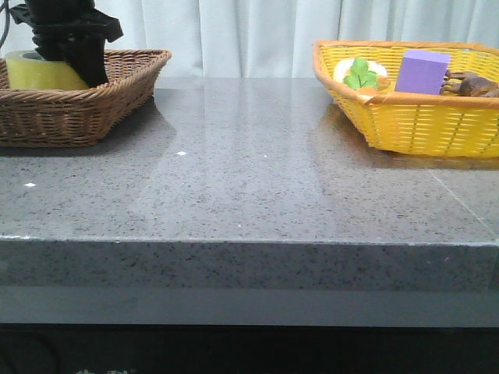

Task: Transfer tape with both arms
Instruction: 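Carry the tape roll into the brown basket and lower it, then open the left gripper and raise it out of the brown basket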

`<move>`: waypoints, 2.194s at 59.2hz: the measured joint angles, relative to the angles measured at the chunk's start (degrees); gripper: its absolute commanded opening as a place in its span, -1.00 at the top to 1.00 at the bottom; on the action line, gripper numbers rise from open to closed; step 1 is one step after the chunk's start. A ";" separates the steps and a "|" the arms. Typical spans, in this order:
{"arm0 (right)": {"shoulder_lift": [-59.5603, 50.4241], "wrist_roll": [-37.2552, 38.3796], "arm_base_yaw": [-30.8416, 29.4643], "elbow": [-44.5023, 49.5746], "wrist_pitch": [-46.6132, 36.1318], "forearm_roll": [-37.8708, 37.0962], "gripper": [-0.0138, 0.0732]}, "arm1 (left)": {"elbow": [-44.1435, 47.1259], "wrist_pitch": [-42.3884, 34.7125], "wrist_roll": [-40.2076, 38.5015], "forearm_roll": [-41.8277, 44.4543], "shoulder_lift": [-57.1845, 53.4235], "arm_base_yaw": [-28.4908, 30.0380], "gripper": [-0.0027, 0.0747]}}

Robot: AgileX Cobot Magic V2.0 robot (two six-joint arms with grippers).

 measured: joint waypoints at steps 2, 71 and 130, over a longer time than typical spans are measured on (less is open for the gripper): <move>0.00 0.00 0.00 0.00 0.00 0.00 -0.30 | 0.00 0.00 0.00 0.00 0.00 0.00 0.05; 0.00 0.00 0.00 0.00 0.00 0.00 -0.30 | 1.25 1.97 0.00 -15.37 -21.06 -0.36 -0.16; 0.00 0.00 0.00 0.00 0.00 0.00 -0.30 | 56.60 -7.37 -1.90 -13.97 -66.30 -12.50 -0.15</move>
